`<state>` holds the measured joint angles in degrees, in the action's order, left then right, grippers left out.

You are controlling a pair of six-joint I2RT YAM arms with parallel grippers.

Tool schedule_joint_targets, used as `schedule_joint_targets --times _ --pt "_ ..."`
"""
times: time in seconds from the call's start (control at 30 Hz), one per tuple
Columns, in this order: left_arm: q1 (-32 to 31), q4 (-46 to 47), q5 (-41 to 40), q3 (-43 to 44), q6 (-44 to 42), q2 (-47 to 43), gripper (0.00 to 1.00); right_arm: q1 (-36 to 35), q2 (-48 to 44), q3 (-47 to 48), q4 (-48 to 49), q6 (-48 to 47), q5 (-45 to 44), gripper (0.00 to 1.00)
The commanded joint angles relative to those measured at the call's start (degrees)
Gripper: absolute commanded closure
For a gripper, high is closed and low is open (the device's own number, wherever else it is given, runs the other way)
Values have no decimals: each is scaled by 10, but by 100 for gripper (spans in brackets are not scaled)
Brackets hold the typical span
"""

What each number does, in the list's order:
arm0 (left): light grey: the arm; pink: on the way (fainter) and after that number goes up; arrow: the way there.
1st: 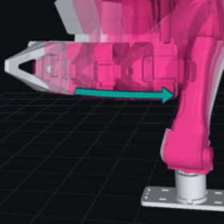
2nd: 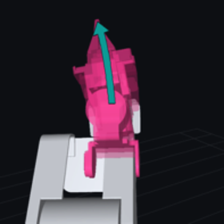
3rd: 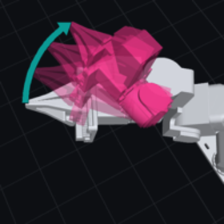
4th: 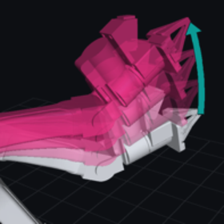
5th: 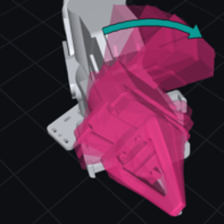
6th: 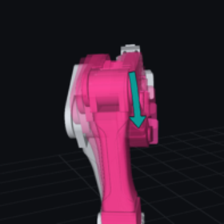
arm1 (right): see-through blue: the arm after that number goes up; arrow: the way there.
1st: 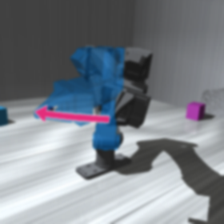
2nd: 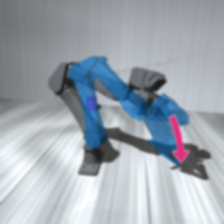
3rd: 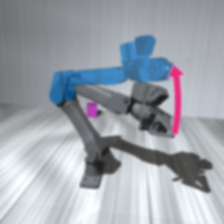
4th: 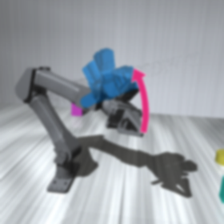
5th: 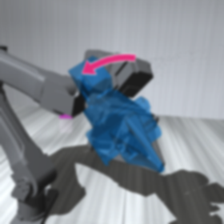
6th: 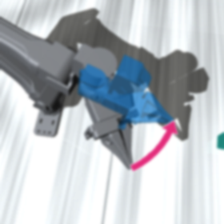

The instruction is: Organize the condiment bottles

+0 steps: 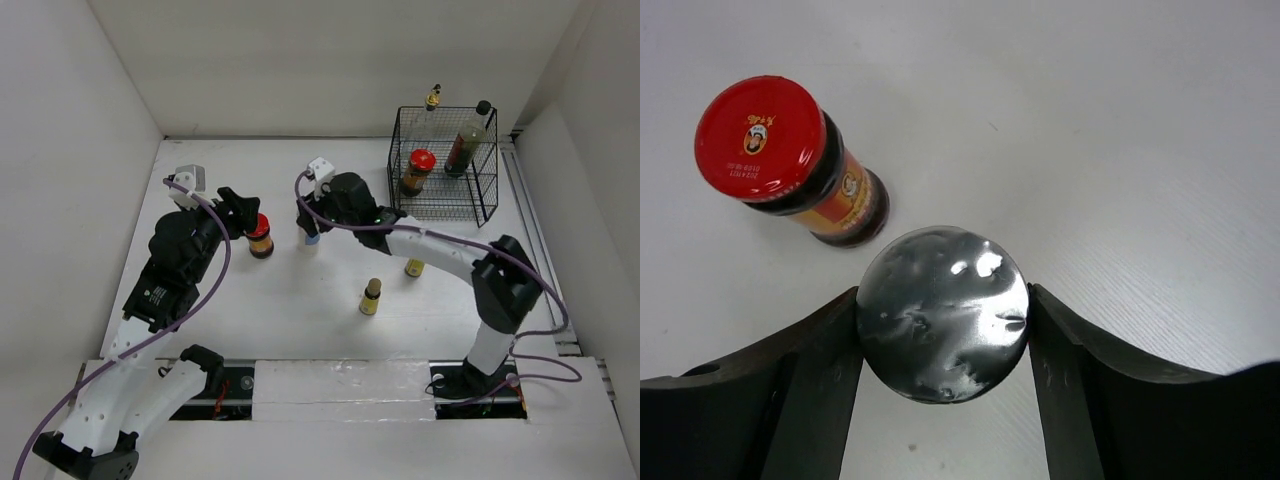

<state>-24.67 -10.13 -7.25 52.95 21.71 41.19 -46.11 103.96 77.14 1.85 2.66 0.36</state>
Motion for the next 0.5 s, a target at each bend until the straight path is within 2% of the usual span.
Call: schedule_joint_targets --times 0.0,0.13,0.23,0.4,0.47 --pt "-1 21 13 1 -5 -7 40 47 -143 -10 86 12 -25 61" --pt "-1 21 19 1 -5 -1 40 129 -275 -56 119 17 -40 61" --pt "-1 27 19 1 -5 -8 40 210 -328 -79 114 31 -61 62" --pt "-1 27 25 1 -5 -8 40 326 -349 -90 109 61 -56 62" --pt "-1 27 25 1 -5 -1 40 371 -327 -79 104 69 -39 64"
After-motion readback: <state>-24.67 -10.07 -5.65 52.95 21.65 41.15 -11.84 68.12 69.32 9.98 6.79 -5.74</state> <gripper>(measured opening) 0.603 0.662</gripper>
